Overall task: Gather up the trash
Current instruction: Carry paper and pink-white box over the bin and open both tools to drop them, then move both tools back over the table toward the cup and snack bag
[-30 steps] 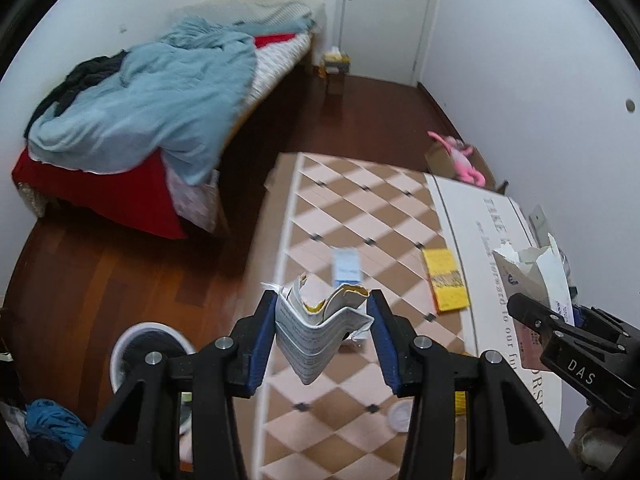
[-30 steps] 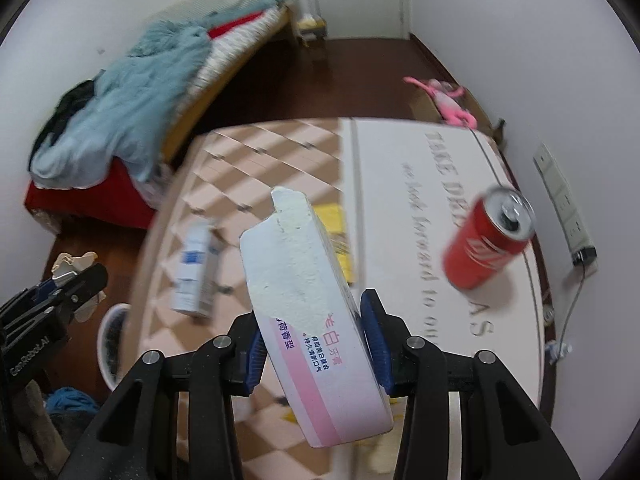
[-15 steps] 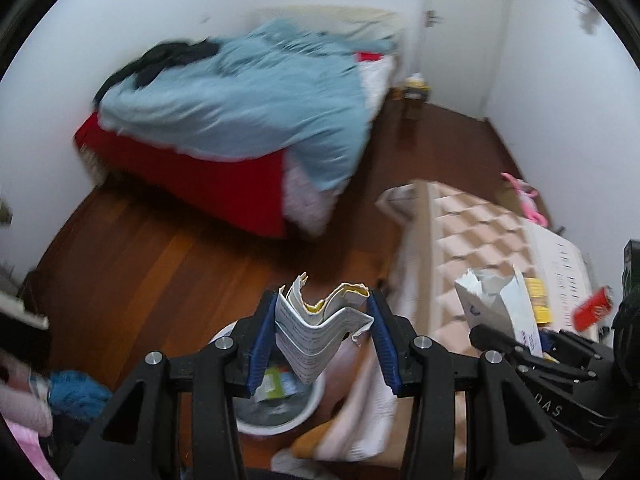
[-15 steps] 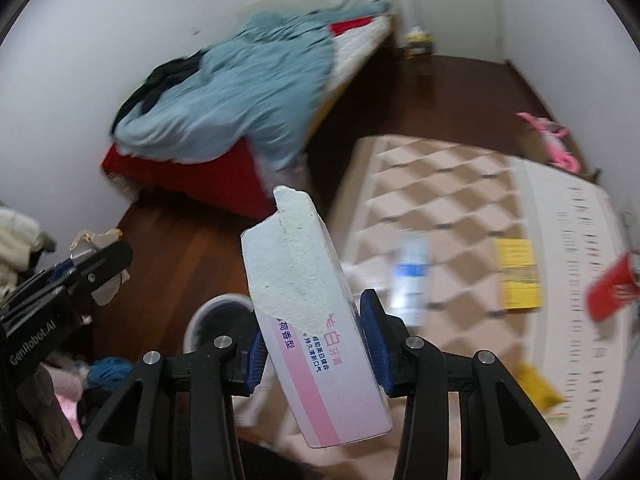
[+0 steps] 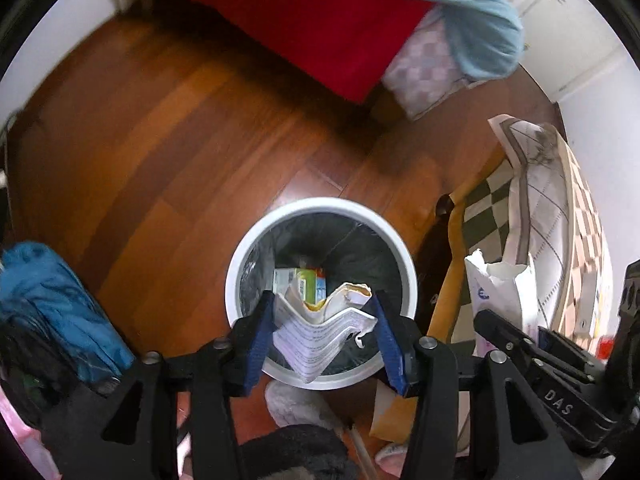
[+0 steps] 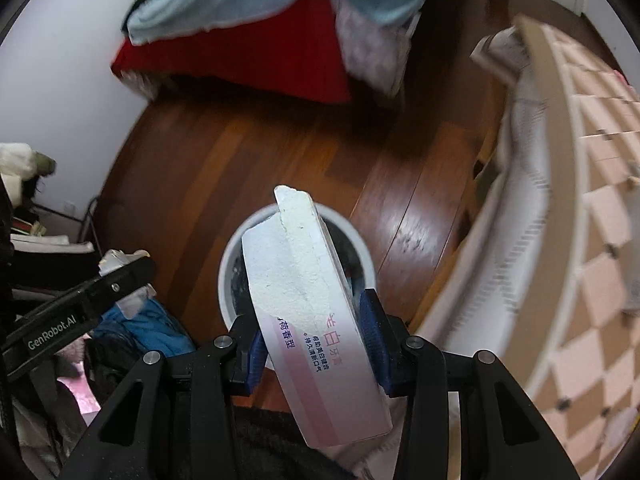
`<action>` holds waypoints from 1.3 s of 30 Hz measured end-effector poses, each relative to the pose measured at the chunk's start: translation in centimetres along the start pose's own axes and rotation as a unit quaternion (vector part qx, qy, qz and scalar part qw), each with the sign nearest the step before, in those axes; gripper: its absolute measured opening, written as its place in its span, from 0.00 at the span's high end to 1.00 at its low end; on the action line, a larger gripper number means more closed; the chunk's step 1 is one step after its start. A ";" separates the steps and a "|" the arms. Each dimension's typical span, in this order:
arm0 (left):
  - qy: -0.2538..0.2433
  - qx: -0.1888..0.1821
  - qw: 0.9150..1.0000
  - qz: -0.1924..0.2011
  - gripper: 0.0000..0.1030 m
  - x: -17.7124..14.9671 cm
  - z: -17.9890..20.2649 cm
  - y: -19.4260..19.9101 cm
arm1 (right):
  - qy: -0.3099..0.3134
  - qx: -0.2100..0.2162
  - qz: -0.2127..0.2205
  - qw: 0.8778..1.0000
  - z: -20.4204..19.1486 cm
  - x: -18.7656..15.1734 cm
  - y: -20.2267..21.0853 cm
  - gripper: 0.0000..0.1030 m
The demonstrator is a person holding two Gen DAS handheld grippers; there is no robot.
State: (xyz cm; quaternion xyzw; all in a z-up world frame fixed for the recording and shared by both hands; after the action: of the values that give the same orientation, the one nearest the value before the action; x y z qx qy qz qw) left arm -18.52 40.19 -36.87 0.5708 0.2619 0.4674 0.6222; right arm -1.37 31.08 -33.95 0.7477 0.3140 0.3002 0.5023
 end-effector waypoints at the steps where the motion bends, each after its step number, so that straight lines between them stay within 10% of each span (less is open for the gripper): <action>1: 0.006 -0.002 1.000 -0.004 0.54 0.0 -0.4 -0.3 | 0.001 -0.005 -0.005 1.000 -0.3 0.1 -1.0 0.56; 4: 0.025 -0.001 1.000 -0.004 0.23 -0.1 -1.7 -0.6 | 0.004 -0.017 -0.020 1.000 -1.1 0.6 -3.5 0.56; 10: 0.039 0.035 0.999 0.004 0.03 -0.4 -3.7 -0.2 | -0.005 -0.003 -0.032 0.999 -1.9 2.0 -6.4 0.54; 16: 0.030 0.092 0.995 0.014 0.03 -2.0 -4.3 0.9 | -0.017 0.010 -0.028 0.999 -1.6 2.8 -7.3 0.05; 39: -0.025 0.147 0.986 0.070 0.03 -6.1 0.9 8.4 | 0.055 -0.063 0.026 0.996 -1.1 -3.3 0.5 0.03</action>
State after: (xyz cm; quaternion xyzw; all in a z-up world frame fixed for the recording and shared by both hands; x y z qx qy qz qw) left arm -22.70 33.61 -29.95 0.6849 0.2712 0.4518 0.5032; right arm -4.18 28.98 -33.56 0.7048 0.3016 0.3734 0.5224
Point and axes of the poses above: each gripper's, at about its wrist camera, not at the fingertips, and y roughly against the way its jaws point, z to its right, x to its top, the point moved 3 cm from there along -y, roughly the way its jaws point, and after that the axes turned 12 degrees about -y, right-handed, at the moved point
